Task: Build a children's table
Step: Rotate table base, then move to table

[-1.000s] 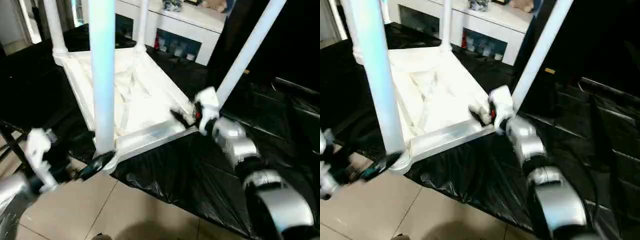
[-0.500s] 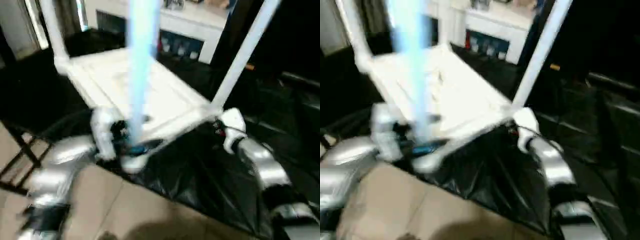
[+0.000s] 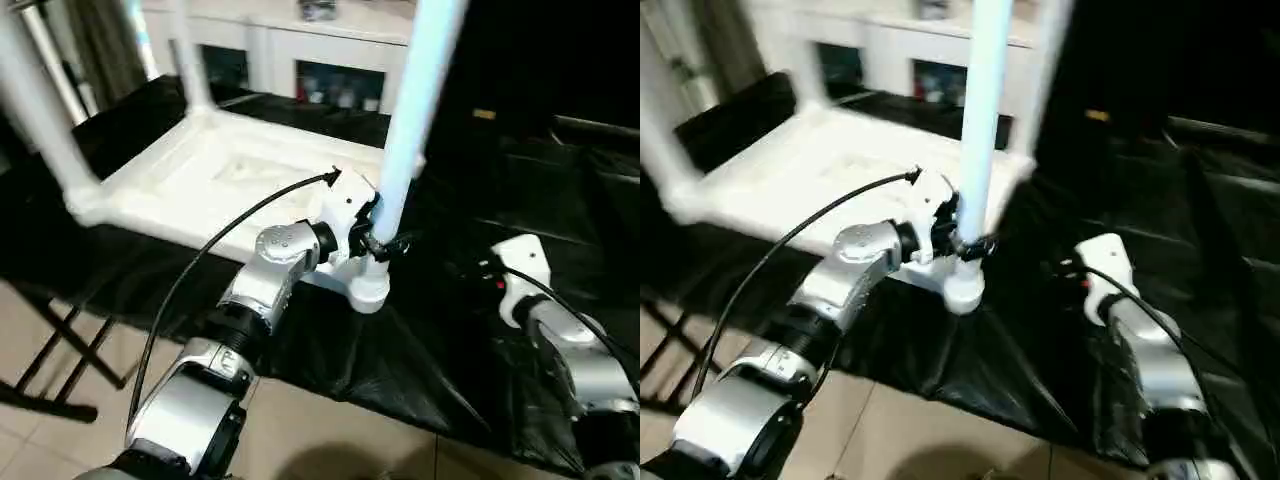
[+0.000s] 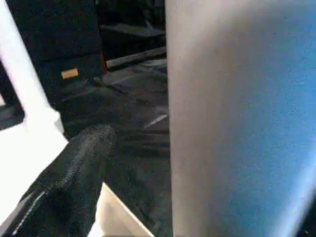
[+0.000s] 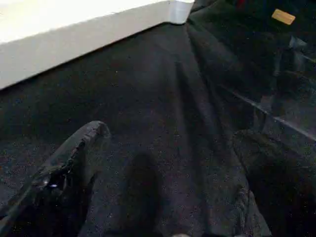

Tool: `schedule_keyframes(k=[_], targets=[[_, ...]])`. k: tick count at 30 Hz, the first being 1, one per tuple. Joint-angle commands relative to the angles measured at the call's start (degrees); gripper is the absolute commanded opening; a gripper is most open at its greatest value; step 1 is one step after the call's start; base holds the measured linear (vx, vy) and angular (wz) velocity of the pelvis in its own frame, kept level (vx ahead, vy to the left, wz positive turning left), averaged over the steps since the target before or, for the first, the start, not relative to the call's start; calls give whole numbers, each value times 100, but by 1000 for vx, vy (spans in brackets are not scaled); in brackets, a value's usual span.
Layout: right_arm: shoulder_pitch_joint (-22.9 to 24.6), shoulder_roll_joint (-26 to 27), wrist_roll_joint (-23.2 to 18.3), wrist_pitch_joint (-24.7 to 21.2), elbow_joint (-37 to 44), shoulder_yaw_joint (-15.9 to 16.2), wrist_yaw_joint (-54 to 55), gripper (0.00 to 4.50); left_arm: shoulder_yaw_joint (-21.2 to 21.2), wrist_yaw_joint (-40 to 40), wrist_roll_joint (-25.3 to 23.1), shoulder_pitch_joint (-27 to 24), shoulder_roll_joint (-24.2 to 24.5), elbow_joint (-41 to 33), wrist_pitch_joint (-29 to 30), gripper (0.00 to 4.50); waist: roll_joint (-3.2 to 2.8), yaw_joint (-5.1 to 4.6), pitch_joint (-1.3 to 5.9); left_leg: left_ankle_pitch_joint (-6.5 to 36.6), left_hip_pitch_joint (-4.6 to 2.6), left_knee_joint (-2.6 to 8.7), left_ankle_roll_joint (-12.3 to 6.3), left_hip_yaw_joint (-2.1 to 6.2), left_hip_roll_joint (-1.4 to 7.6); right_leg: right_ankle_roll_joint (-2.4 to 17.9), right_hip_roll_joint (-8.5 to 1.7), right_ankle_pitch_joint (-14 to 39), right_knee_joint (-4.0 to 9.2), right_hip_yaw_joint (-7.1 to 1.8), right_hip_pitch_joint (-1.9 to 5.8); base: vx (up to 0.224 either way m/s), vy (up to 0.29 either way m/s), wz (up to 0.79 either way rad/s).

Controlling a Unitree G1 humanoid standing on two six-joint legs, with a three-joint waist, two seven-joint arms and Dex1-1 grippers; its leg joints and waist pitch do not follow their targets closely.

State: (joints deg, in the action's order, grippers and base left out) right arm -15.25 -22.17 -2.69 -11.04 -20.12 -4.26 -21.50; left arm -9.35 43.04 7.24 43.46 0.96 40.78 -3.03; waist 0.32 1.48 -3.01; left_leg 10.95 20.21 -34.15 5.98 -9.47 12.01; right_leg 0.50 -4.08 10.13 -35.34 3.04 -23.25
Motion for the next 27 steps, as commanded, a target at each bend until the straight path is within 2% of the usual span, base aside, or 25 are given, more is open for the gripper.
schedule_keyframes(k=[1,2,3,4,5,6,8,9,10,12,13,14,15,16,17,18,19,20,21,22,23,24,25,26,27], targets=[[88,15,-34,-181,303,-49,105,450,264,281,170,-163,94,19,-279,443,124,64,402,685,113,293,-609,-59,-62,1024,-226,1304,516,-158,397,0,0,0],[99,69,-36,-242,363,-35,148,450,387,429,312,-338,136,-127,-232,443,109,65,415,775,62,306,-625,-58,-23,1108,-226,1230,504,-167,368,0,0,0],[84,106,-36,-259,377,-25,179,450,429,543,392,-542,199,-341,-250,443,99,57,408,800,69,310,-630,-58,-14,1154,-226,1175,491,-168,366,0,0,0],[68,141,-36,-275,390,-14,210,450,463,655,464,-751,264,-554,-296,443,141,73,399,849,74,333,-631,-44,17,1192,-259,1213,466,-161,373,0,0,0],[59,153,-41,-269,391,-14,219,450,469,685,489,-842,292,-652,-258,443,125,66,396,871,71,337,-626,-47,26,1211,-265,1232,472,-162,366,0,0,0],[14,233,-59,-282,435,-23,288,450,479,795,658,-1275,453,-1066,-82,443,197,60,388,988,49,343,-609,-63,54,1199,-278,1373,470,-173,337,0,0,0],[-2,284,-71,-321,486,-35,332,450,490,812,777,-1466,526,-1223,-19,443,150,50,371,1071,26,352,-541,-79,49,1117,-257,1541,491,-177,290,0,0,0],[-13,361,-103,-354,555,-37,372,450,598,713,907,-1709,589,-1461,68,443,189,61,369,1112,7,353,-521,-84,60,1101,-267,1585,496,-183,280,0,0,0],[-6,423,-144,-390,639,-29,377,450,698,583,976,-1904,627,-1649,77,443,179,61,365,1073,22,363,-486,-79,71,1119,-274,1460,465,-195,281,0,0,0],[47,528,-231,-435,837,31,320,450,908,118,878,-2249,733,-1958,197,443,168,51,340,1184,22,389,-446,-77,92,1025,-265,1551,464,-182,262,0,0,0],[78,608,-245,-538,965,75,366,450,1143,-303,714,-2435,777,-2107,156,443,188,45,335,1225,20,382,-424,-86,82,970,-253,1625,476,-182,252,0,0,0],[113,676,-260,-612,1070,118,389,450,1388,-686,626,-2573,778,-2262,183,443,164,50,329,1285,2,394,-360,-75,104,927,-258,1645,470,-190,244,0,0,0],[183,771,-216,-601,1191,178,468,450,1659,-1314,246,-2765,796,-2498,139,443,246,30,308,1342,39,417,-322,-64,110,813,-254,1776,488,-178,260,0,0,0],[220,809,-176,-549,1232,206,511,450,1723,-1586,3,-2846,822,-2600,121,443,231,47,308,1345,31,418,-294,-59,105,736,-263,1857,498,-177,257,0,0,0],[255,880,-162,-625,1257,205,604,450,1823,-1879,-189,-2925,815,-2718,156,443,210,53,302,1400,-9,427,-252,-64,106,669,-258,1935,527,-184,208,0,0,0],[255,880,-162,-625,1257,205,604,450,1823,-1879,-189,-2925,815,-2718,156,443,199,49,301,1445,-15,435,-217,-61,117,669,-254,1914,518,-187,200,0,0,0],[308,1052,-154,-739,1267,127,866,450,1881,-2265,-325,-3057,883,-2996,473,443,236,54,303,1512,-14,437,-188,-72,106,648,-263,1906,522,-196,203,0,0,0],[384,1288,-219,-872,1298,-78,1229,450,1922,-2507,-331,-3036,941,-3052,658,443,211,51,327,1579,-290,215,1,-355,87,596,-147,2169,660,-453,-102,0,0,0],[400,1320,-227,-892,1309,-105,1280,450,1922,-2511,-321,-3025,949,-3046,655,443,301,80,344,1768,-265,151,109,-385,12,596,-127,2331,595,-542,-74,0,0,0],[426,1372,-239,-926,1329,-150,1365,450,1921,-2511,-302,-3005,962,-3032,644,443,351,217,326,1954,-179,53,25,-437,-66,590,-154,2635,657,-887,-10,-17,30,-38],[462,1442,-285,-927,1364,-205,1438,450,1893,-2563,-395,-2935,992,-2970,494,443,393,371,334,1989,-115,-199,-228,-340,-139,626,-379,2927,786,-1366,133,-17,30,-38],[551,1567,-359,-983,1503,-254,1509,450,1838,-2634,-382,-2838,1010,-2962,502,443,405,545,328,1720,30,-501,-400,-92,-201,697,-632,3119,928,-1903,330,-10,96,-41],[598,1605,-354,-1017,1590,-230,1528,450,1766,-2779,-647,-2824,1071,-3013,480,443,421,594,309,1521,123,-558,-376,34,-204,755,-589,3070,932,-2034,356,-13,166,-48],[615,1615,-346,-1033,1624,-216,1535,450,1736,-2839,-766,-2825,1097,-3042,475,443,312,480,293,1044,29,-114,-27,117,-160,650,125,2151,694,-1735,151,-13,166,-48],[666,1648,-324,-1062,1722,-166,1552,450,1701,-2867,-889,-2835,1113,-3085,457,443,143,347,329,714,-230,230,122,111,-44,350,551,1453,443,-1335,-150,-24,157,-50]])
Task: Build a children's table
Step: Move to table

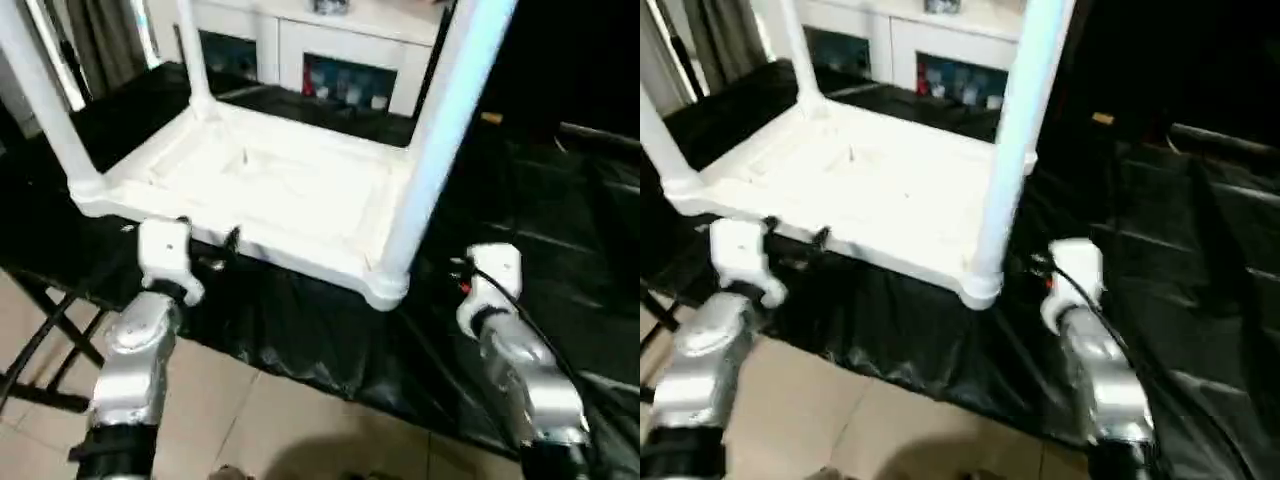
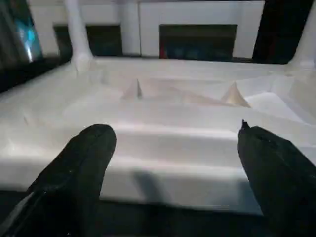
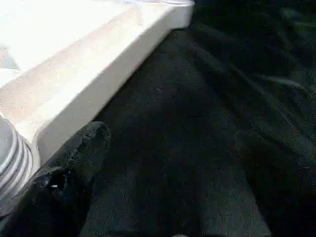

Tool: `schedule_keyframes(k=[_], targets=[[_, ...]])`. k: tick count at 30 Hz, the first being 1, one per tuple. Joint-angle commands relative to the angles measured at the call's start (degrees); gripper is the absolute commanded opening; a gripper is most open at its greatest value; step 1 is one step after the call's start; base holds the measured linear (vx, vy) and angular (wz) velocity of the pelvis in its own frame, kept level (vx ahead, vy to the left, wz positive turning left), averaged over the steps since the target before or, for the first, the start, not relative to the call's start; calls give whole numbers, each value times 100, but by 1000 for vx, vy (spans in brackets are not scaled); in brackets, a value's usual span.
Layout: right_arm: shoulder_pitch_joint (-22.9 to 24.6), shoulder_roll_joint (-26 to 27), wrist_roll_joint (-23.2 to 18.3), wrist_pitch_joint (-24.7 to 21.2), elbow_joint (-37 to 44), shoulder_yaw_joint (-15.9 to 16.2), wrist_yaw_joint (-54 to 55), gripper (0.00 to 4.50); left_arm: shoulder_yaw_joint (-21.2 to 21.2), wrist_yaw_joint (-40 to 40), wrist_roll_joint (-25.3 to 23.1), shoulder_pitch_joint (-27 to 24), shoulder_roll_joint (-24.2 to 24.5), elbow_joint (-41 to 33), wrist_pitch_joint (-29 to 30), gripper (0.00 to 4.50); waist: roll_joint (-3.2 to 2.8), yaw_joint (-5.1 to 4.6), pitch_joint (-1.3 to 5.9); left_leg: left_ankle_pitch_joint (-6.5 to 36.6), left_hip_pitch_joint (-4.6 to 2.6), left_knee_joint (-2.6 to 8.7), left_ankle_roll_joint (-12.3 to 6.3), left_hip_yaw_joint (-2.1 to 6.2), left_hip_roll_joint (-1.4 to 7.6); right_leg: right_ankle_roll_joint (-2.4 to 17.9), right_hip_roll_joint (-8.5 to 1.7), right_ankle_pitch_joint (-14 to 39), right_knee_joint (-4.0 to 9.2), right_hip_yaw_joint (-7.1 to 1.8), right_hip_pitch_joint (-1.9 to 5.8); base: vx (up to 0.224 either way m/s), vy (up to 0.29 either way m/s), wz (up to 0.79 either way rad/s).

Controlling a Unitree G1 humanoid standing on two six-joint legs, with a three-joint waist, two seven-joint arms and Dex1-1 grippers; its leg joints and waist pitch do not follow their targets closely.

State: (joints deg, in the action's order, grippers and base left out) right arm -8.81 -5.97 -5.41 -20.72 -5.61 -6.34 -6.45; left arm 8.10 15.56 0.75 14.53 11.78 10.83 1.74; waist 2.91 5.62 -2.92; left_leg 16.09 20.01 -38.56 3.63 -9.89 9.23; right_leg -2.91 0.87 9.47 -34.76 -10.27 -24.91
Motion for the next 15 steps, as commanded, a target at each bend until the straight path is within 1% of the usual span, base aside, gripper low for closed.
schedule_keyframes(k=[1,2,3,4,5,6,7,8,9,10,11,12,13,14,15], targets=[[49,79,-62,-123,355,81,64,450,-27,-117,-206,63,6,-95,32,443,-276,-244,373,-108,-453,807,547,103,628,511,145,935,-47,627,-352,-32,155,-44],[70,112,-68,-139,411,114,86,450,-2,-132,-193,60,-23,-105,58,443,-419,-350,401,-809,-394,997,743,240,1123,553,-130,463,-231,974,-269,-32,155,-44],[70,112,-68,-139,411,114,86,450,-2,-132,-193,60,-23,-105,58,443,-458,-299,417,-1485,-370,1071,761,248,1452,569,-265,233,-281,1134,-329,-35,123,-37],[76,59,14,-64,403,211,55,450,115,-205,-78,73,-108,-142,248,443,-500,-244,507,-2818,-409,976,661,183,1739,696,-436,-116,-521,1368,-423,-21,48,-43],[61,7,81,-34,374,273,13,450,117,-171,-66,56,-101,-164,182,443,-498,-307,514,-3606,-285,883,-26,544,1539,556,-592,272,-677,1442,-277,-21,48,-43],[50,-22,132,-51,372,305,-32,450,82,-270,-116,15,-64,-258,323,443,-425,-301,547,-3563,-445,810,-550,598,1534,589,-676,527,-638,1399,-399,-4,-21,-29],[52,-30,136,-61,376,308,-57,450,71,-345,-153,-3,-51,-300,448,443,-314,-348,594,-3342,-493,582,-1721,569,1282,998,-823,386,-503,1246,-368,-15,-122,-18],[40,-58,110,-75,365,268,-63,450,70,-307,-62,-47,-25,-398,567,443,-50,-374,622,-2610,-7,206,-2271,197,439,1643,-935,-805,-129,1101,136,-15,-122,-18],[27,-91,76,-75,355,226,-74,450,62,-244,18,-91,-16,-484,670,443,240,-220,663,-687,631,-258,-1750,38,-263,1733,-1274,-2851,91,859,788,-36,-160,-22],[11,-138,20,-87,340,195,-144,450,44,-180,52,-145,6,-556,635,443,92,-64,559,-512,427,-155,-1164,119,-169,1602,-1422,-3004,210,932,588,-68,-148,-8],[5,-170,-7,-116,349,180,-213,450,22,-120,109,-198,16,-623,596,443,119,-171,435,-582,383,7,-503,143,-193,810,-1184,-2242,280,1175,503,-68,-148,-8],[-7,-222,-14,-124,355,209,-328,450,8,8,244,-270,17,-707,645,443,45,-145,405,-473,321,136,-384,160,-159,494,-1126,-1370,386,1208,496,-89,-122,-5],[-17,-293,-10,-116,367,274,-482,450,-25,115,307,-342,35,-771,643,443,-19,-185,382,-105,316,377,-336,204,2,93,-1030,410,466,1217,554,-87,-73,-12],[-13,-388,-4,-91,401,397,-673,450,-51,235,380,-419,37,-825,616,443,-88,-193,343,343,241,585,-339,210,142,-119,-904,1903,584,1334,582,-87,-73,-12],[-1,-480,-9,-68,436,520,-861,450,-78,334,428,-491,35,-871,589,443,-94,-223,294,830,110,659,-297,211,217,-181,-872,2797,664,1385,529,-83,-35,-9]])
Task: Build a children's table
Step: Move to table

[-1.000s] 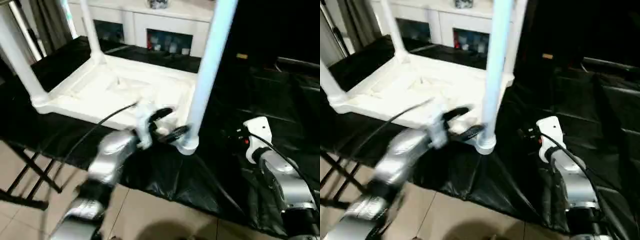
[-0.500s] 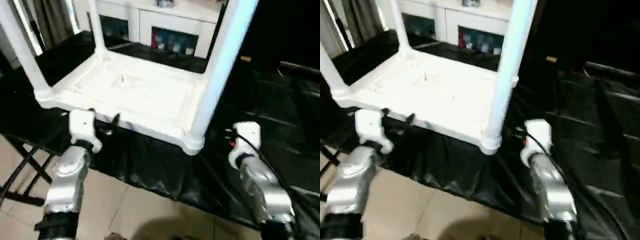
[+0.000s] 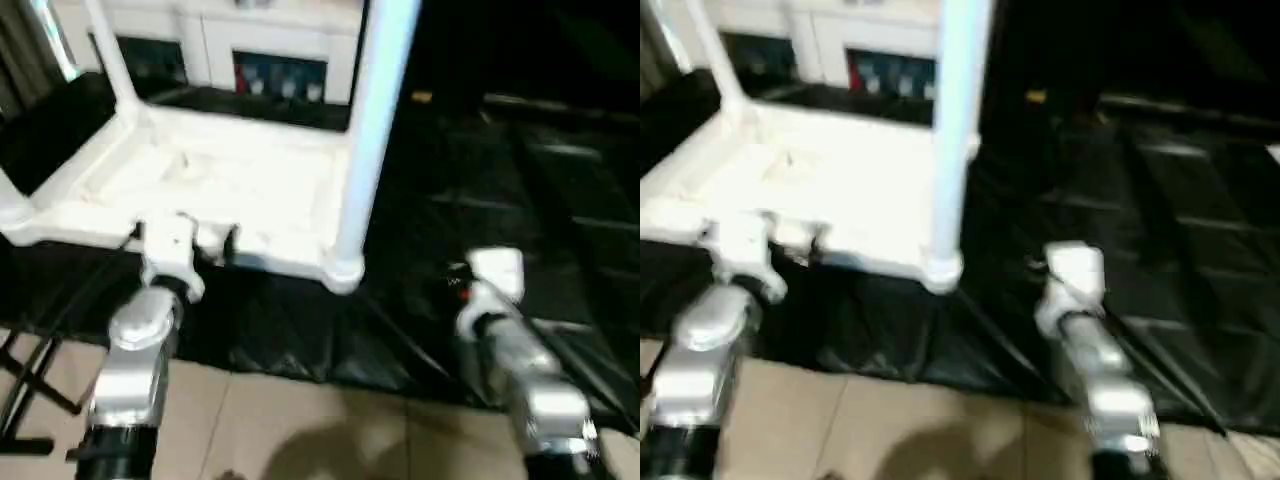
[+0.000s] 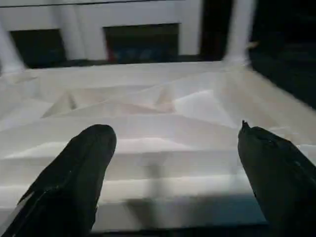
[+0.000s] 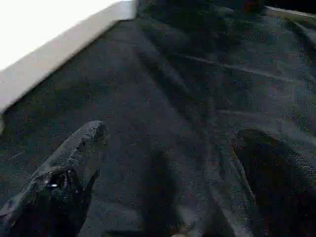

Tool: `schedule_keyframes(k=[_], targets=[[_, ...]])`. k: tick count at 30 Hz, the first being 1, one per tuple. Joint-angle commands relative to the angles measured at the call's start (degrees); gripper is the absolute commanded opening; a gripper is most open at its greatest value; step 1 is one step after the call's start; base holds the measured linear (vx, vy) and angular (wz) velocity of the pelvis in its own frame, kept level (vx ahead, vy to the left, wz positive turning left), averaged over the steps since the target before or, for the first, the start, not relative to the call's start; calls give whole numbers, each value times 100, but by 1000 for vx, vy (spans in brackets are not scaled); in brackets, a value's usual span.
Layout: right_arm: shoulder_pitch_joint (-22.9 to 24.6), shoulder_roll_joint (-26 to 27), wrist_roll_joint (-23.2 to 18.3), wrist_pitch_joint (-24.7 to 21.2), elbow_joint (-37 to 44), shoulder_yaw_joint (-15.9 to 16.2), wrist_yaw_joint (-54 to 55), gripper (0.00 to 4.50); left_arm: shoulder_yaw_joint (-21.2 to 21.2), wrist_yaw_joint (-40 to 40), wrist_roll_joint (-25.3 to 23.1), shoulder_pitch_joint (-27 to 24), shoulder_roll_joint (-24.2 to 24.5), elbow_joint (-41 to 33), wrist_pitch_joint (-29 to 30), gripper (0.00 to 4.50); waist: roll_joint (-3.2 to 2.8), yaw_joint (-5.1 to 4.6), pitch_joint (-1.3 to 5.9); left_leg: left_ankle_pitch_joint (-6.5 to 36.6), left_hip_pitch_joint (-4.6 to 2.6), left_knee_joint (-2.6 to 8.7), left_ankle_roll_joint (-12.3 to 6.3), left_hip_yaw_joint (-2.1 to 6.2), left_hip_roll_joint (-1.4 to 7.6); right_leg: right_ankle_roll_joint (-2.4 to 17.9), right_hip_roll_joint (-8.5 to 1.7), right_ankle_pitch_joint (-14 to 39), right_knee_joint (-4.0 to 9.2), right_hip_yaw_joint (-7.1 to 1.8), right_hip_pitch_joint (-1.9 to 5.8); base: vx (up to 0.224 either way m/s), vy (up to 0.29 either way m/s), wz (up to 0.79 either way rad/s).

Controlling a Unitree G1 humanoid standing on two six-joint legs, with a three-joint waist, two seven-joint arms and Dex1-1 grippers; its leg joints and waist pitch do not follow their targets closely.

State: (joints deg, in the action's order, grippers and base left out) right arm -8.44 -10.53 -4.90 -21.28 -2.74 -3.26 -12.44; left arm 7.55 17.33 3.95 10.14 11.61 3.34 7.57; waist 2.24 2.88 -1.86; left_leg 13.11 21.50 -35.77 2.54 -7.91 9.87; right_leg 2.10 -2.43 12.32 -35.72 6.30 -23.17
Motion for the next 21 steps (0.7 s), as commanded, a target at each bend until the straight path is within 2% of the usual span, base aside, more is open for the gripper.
schedule_keyframes(k=[1,2,3,4,5,6,7,8,9,10,11,12,13,14,15,16,17,18,19,20,21], targets=[[-29,-132,-69,-22,189,390,-519,450,-74,313,166,-125,75,-182,-30,443,-95,-68,38,2637,-453,478,-3,39,288,-613,-488,4200,1061,4,241,-89,-2,-4],[-29,-132,-69,-22,189,390,-519,450,-74,313,166,-125,75,-182,-30,443,-95,-68,38,2637,-453,478,-3,39,288,-613,-488,4200,1061,4,241,-89,-2,-4],[-37,-190,-72,-53,188,496,-638,450,-94,366,140,-145,107,-239,47,443,-243,-142,-31,4215,-616,842,26,221,739,-412,-345,3480,761,342,539,-74,17,-6],[-38,-195,-81,-49,184,515,-671,450,-93,383,138,-144,122,-252,52,443,-330,-28,-59,4882,-279,1274,73,267,992,-165,-333,2266,-384,171,878,-84,13,-5],[-47,-202,-78,-38,163,551,-710,450,-87,409,159,-143,155,-293,91,443,-333,204,-88,5517,-284,1428,187,-51,840,15,-145,1514,-725,152,826,-84,13,-5],[-56,-195,-67,-25,136,563,-709,450,-73,401,175,-139,171,-321,137,443,-197,200,-103,5460,-361,1430,76,-50,952,-35,-241,1794,-862,-59,854,-40,-68,3],[-66,-190,-55,-12,111,581,-710,450,-59,394,192,-136,180,-345,156,443,41,233,-47,4719,-866,736,167,-182,627,-8,-526,3964,16,-534,512,93,-136,-3],[-70,-188,-48,-6,97,590,-710,450,-52,387,199,-136,183,-357,168,443,278,232,5,3525,-809,129,124,-286,186,-137,-669,5086,581,-666,569,93,-136,-3],[-79,-181,-40,3,77,607,-717,450,-44,369,210,-141,202,-377,208,443,267,486,-71,1310,-109,-652,-405,-152,70,15,-1258,6401,1096,-1265,1020,149,-91,-10],[-82,-173,-30,13,60,616,-721,450,-43,345,207,-152,222,-398,232,443,177,672,-57,774,152,-709,-494,45,28,268,-1204,5498,1013,-1366,1251,117,-44,9],[-82,-173,-30,13,60,616,-721,450,-43,344,207,-153,222,-399,233,443,150,710,-16,532,150,-542,-463,91,-16,636,-927,4486,939,-1213,1354,117,-44,9],[-92,-164,-11,39,25,627,-742,450,-21,331,248,-182,244,-449,292,443,75,732,-6,371,59,-353,-468,73,1,808,-838,3945,953,-1080,1359,117,-27,27],[-96,-161,6,80,0,644,-765,450,-14,334,257,-218,281,-507,335,443,-112,715,103,-34,-151,131,-468,38,129,827,-551,2846,894,-720,1397,178,34,32],[-98,-159,-2,110,-10,650,-770,450,-6,360,276,-232,289,-527,342,443,-304,538,166,121,-588,597,-653,318,365,414,-85,1797,511,-291,1134,178,34,32],[-98,-162,-4,142,-26,664,-765,450,-1,393,291,-245,301,-548,339,443,-284,183,381,335,-1494,673,-1746,1079,968,-187,-24,1576,-481,-159,263,218,51,12],[-97,-164,1,148,-32,670,-764,450,-1,399,294,-249,308,-560,346,443,-267,166,437,223,-1565,530,-2110,1147,1022,-373,-117,1496,-694,-207,89,216,-13,-17],[-96,-165,7,153,-38,674,-762,450,-3,408,298,-254,318,-576,362,443,-261,84,346,-277,-1265,571,-2672,1066,886,-669,-207,1103,-910,-250,-114,216,-13,-17],[-87,-142,1,154,-39,657,-730,450,-13,430,298,-256,353,-599,427,443,-222,84,345,-337,-1174,591,-2767,955,792,-678,-217,822,-945,-258,-186,174,-38,-21],[-80,-127,-5,156,-33,642,-707,450,2,481,352,-246,352,-593,379,443,-147,25,315,-507,-1063,624,-2790,681,587,-573,-200,186,-897,-267,-355,155,-44,-9],[-75,-121,4,165,-30,630,-664,450,6,525,380,-235,371,-599,432,443,34,-65,304,-1223,-960,493,-2617,421,339,-184,-347,-893,-399,-431,-406,155,-44,-9],[-73,-118,12,163,-32,613,-628,450,3,570,391,-216,396,-583,418,443,206,-83,290,-1200,-750,308,-2321,142,-32,16,-405,-1497,32,-548,-202,166,-68,1]])
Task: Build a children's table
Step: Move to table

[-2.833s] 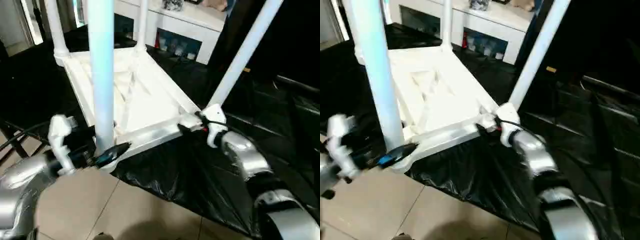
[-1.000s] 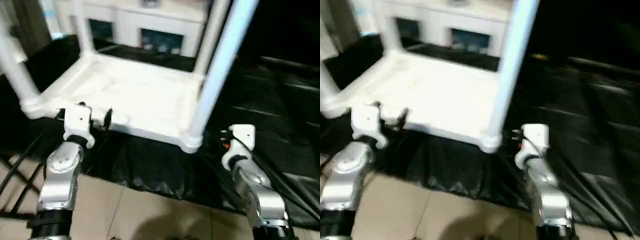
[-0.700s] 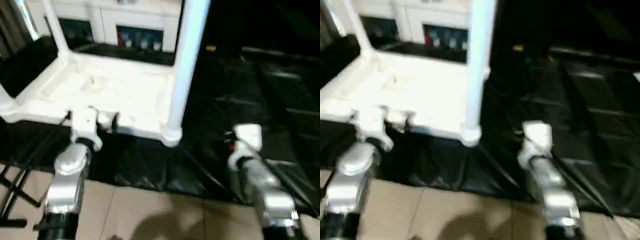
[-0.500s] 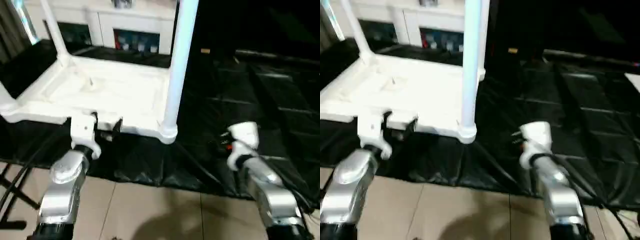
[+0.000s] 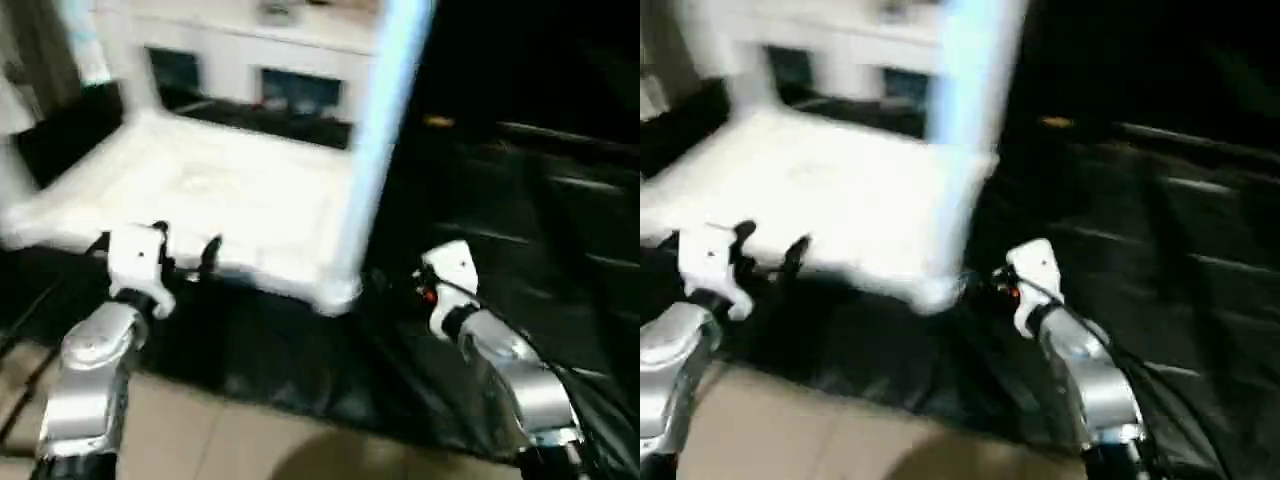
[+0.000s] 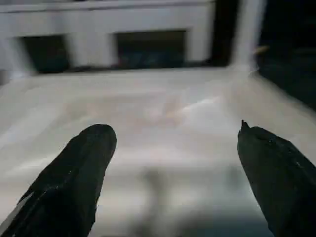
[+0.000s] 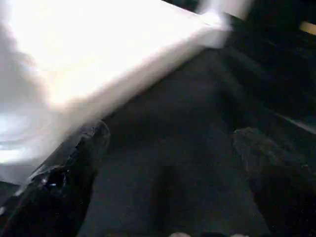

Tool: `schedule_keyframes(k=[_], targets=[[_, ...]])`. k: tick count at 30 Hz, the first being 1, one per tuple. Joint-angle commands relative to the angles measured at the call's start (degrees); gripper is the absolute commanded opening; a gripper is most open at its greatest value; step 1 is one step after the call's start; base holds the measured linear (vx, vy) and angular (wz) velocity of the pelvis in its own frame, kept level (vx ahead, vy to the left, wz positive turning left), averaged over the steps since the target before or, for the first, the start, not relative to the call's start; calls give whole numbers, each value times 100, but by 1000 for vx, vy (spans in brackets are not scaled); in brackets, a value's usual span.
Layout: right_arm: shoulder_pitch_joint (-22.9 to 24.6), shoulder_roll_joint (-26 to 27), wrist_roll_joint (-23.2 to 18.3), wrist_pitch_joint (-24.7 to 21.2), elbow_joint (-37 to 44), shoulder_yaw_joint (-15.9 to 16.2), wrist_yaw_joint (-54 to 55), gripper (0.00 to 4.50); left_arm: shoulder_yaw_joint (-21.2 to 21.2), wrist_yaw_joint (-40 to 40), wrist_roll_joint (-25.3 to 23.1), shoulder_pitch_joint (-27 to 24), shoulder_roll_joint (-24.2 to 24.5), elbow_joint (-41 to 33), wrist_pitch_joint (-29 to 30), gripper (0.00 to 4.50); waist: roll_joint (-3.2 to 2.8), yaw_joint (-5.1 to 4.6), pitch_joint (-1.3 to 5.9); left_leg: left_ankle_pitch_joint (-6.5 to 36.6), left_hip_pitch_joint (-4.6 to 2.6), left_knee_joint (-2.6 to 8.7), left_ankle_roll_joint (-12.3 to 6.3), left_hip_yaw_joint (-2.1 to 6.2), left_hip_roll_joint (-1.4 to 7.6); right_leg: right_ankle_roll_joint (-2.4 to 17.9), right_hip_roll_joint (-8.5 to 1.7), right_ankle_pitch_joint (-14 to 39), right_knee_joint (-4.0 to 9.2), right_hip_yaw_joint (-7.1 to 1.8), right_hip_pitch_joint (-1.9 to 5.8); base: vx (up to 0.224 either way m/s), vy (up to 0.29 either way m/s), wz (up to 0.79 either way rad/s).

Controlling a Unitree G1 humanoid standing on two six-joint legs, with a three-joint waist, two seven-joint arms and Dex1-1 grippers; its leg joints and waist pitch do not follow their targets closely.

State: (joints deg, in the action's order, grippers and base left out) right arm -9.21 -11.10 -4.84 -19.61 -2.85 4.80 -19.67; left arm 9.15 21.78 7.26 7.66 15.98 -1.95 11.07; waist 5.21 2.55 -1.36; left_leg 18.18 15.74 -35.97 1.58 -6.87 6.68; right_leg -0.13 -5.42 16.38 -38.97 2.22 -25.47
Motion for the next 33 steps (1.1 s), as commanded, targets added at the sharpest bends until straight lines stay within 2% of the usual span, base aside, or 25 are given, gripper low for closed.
schedule_keyframes(k=[1,2,3,4,5,6,7,8,9,10,11,12,13,14,17,19,20,22,24,26,27,28,29,31,33], targets=[[8,-46,14,-5,-30,-250,187,450,-158,225,73,88,28,6,16,443,207,133,264,-849,348,-30,-1462,-107,-230,-124,-389,-1271,837,-694,699,144,-72,12],[39,-34,7,-30,-11,-349,296,450,-145,421,173,202,137,164,-75,443,124,111,359,-751,558,-409,-783,209,-86,811,-898,-2051,683,-1056,1021,144,-72,12],[42,-34,7,-33,-7,-358,304,450,-144,442,186,213,146,181,-86,443,84,115,380,-1681,643,-242,-154,297,-14,1126,-658,-4801,382,-804,1069,137,-79,6],[95,-45,21,-17,29,-438,349,450,-132,726,408,325,216,330,-74,443,-73,100,324,-2302,653,50,116,289,92,1151,-396,-6910,227,-547,924,58,-59,0],[104,-36,29,15,25,-472,354,450,-129,840,507,367,250,384,-39,443,-185,66,296,-2521,561,187,157,223,114,1101,-186,-6883,245,-397,770,58,-59,0],[104,-36,29,15,25,-472,354,450,-129,840,507,367,250,384,-39,443,-283,-42,291,-2566,510,274,200,176,196,1115,56,-5501,261,-245,754,-62,-22,4],[116,-132,33,88,26,-476,291,450,-299,1420,576,488,397,623,-124,443,-389,-48,257,-2401,471,302,303,207,275,1144,62,-4568,297,-215,713,0,0,0],[108,-189,22,136,17,-474,262,450,-401,1745,574,569,479,773,-201,443,-418,-84,218,-1559,370,371,395,189,409,1244,9,-2701,451,-233,664,0,0,0],[108,-189,22,136,17,-474,262,450,-401,1745,574,569,479,773,-201,443,-403,-89,209,-1164,357,412,414,179,443,1295,-30,-2029,505,-258,681,0,0,0],[99,-235,-40,159,28,-503,170,450,-459,1974,593,659,532,906,-218,443,-430,-66,176,-524,317,444,409,100,472,1371,-66,-1222,592,-307,643,0,0,0],[84,-334,-163,180,46,-556,-23,450,-620,2386,559,851,688,1196,-267,443,-467,-50,146,-148,327,471,383,40,495,1475,-96,-795,599,-355,646,0,0,0],[84,-334,-163,180,46,-556,-23,450,-620,2386,559,851,688,1196,-267,443,-442,-40,115,83,315,493,352,-14,487,1440,-79,-437,667,-354,615,0,0,0],[65,-499,-277,170,57,-579,-310,450,-884,2849,351,1132,928,1636,-467,443,-408,-43,88,448,330,522,341,-52,503,1387,-109,158,702,-375,623,-59,-7,5],[51,-582,-317,159,57,-578,-449,450,-1007,3050,242,1275,1036,1855,-586,443,-499,-24,89,676,283,547,337,-80,511,1273,-117,582,747,-377,575,-59,-7,5],[19,-776,-252,198,16,-539,-645,450,-1195,3411,136,1578,1188,2283,-717,443,-488,-46,85,638,330,549,366,-101,559,1214,-174,875,759,-397,589,-21,-3,1],[20,-967,-208,238,-13,-493,-872,450,-1365,3760,20,1856,1294,2663,-885,443,-522,-41,101,384,365,534,317,-107,527,1207,-162,670,764,-406,608,0,0,0],[21,-1068,-190,258,-29,-470,-999,450,-1456,3946,-46,2004,1348,2864,-981,443,-523,-41,111,356,349,533,316,-122,528,1213,-144,579,756,-400,596,0,0,0],[26,-1215,-174,255,-52,-423,-1175,450,-1592,4227,-191,2233,1416,3214,-1232,427,-550,-36,140,75,402,506,281,-117,533,1345,-170,45,690,-401,639,0,0,0],[41,-1345,-166,275,-50,-362,-1351,450,-1740,4449,-380,2420,1467,3535,-1487,405,-543,-43,144,19,395,494,203,-129,504,1371,-127,-71,722,-390,629,0,0,0],[72,-1512,-215,226,-2,-281,-1607,450,-2017,4875,-654,2723,1531,4085,-1801,389,-564,-33,167,-125,411,482,156,-122,519,1460,-157,-378,675,-392,662,0,0,0],[91,-1599,-222,239,36,-216,-1719,450,-2159,4980,-774,2889,1548,4379,-1974,379,-647,-33,164,-104,398,479,158,-123,517,1485,-147,-394,677,-387,642,0,0,0],[113,-1638,-266,189,83,-185,-1788,450,-2256,5025,-860,3020,1547,4599,-2084,369,-591,-45,162,-20,389,479,141,-136,527,1517,-147,-364,691,-387,651,0,0,0],[129,-1667,-267,191,116,-155,-1822,450,-2322,5043,-924,3106,1547,4739,-2160,360,-615,-37,170,-35,402,472,134,-136,519,1549,-157,-368,697,-388,670,0,0,0],[153,-1686,-272,179,169,-128,-1852,450,-2375,5154,-953,3186,1542,4850,-2188,351,-605,-27,171,-59,420,470,142,-130,534,1613,-182,-377,689,-392,682,0,0,0],[185,-1689,-239,209,220,-119,-1849,450,-2401,5303,-954,3321,1506,5032,-2198,328,-688,-25,158,50,399,473,191,-132,540,1646,-168,-259,705,-385,656,0,0,0]])
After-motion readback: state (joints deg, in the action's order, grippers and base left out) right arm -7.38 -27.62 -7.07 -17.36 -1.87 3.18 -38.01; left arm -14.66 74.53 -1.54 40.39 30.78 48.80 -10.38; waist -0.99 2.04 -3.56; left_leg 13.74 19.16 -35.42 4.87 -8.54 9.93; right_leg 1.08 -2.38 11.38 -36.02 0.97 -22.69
